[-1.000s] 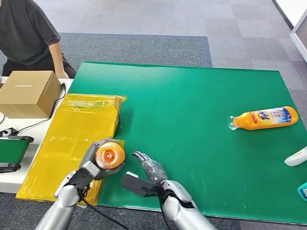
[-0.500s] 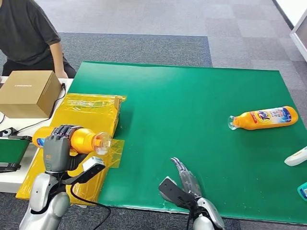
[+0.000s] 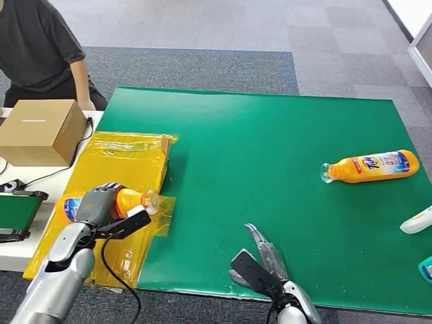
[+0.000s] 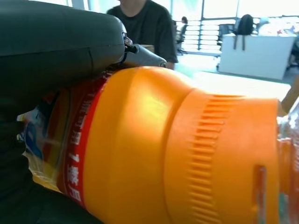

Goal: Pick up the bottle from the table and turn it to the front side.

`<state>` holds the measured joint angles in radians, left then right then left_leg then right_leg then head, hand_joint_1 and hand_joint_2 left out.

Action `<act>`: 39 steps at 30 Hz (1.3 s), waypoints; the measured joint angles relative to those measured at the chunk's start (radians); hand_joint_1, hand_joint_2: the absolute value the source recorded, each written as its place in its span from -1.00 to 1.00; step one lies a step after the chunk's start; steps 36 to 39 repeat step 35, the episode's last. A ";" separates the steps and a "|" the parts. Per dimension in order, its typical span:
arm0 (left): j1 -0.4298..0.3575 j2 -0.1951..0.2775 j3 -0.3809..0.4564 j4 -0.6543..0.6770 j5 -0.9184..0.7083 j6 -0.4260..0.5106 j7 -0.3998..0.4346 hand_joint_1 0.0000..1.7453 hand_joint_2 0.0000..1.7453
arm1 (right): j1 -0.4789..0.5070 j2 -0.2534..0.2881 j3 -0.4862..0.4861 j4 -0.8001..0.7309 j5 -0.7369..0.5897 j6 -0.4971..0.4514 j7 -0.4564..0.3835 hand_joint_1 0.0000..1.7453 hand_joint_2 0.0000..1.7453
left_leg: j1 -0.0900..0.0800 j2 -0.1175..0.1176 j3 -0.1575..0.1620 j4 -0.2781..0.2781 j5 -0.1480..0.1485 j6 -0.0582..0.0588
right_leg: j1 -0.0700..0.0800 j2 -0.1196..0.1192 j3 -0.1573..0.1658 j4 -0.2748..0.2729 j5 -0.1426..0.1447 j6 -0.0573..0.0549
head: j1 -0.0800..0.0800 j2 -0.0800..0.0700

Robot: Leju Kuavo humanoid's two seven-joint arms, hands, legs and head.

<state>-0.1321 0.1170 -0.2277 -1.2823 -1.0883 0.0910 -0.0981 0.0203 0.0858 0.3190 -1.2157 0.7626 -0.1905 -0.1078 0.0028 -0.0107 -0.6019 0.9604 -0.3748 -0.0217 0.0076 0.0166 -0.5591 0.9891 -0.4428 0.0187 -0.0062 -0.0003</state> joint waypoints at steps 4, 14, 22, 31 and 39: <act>-0.039 0.015 -0.042 0.079 0.012 0.006 -0.057 -1.00 1.00 | -0.016 0.000 0.001 0.019 -0.011 0.006 -0.014 -1.00 1.00 | 0.000 0.000 0.001 0.000 0.001 0.000 | 0.000 0.000 0.001 0.000 0.000 0.000 | 0.000 0.000; 0.022 0.026 -0.075 0.034 0.247 0.056 -0.247 -1.00 1.00 | -0.017 -0.005 0.000 0.039 -0.047 -0.008 -0.033 -1.00 1.00 | 0.000 0.000 0.000 0.000 0.000 0.001 | 0.000 0.000 0.000 0.000 0.000 0.001 | 0.000 0.000; 0.232 -0.048 0.065 -0.270 0.669 0.100 -0.513 -1.00 1.00 | 0.059 -0.024 -0.033 -0.043 -0.133 -0.086 -0.108 -1.00 1.00 | 0.000 0.000 -0.002 0.000 -0.003 0.001 | -0.001 0.000 -0.002 0.000 -0.002 0.002 | 0.000 0.000; 0.364 -0.232 0.337 -0.424 1.178 -0.189 -0.578 -1.00 1.00 | 0.150 -0.026 -0.088 -0.183 -0.193 -0.145 -0.166 -1.00 1.00 | 0.000 0.000 -0.002 0.000 -0.004 0.001 | 0.000 0.000 -0.001 0.000 -0.003 0.002 | 0.000 0.000; 0.379 -0.319 0.453 -0.427 1.253 -0.327 -0.557 -1.00 1.00 | 0.170 -0.026 -0.094 -0.211 -0.212 -0.160 -0.189 -1.00 1.00 | 0.000 0.000 -0.002 0.000 -0.004 0.002 | 0.000 0.000 -0.001 0.000 -0.003 0.002 | 0.000 0.000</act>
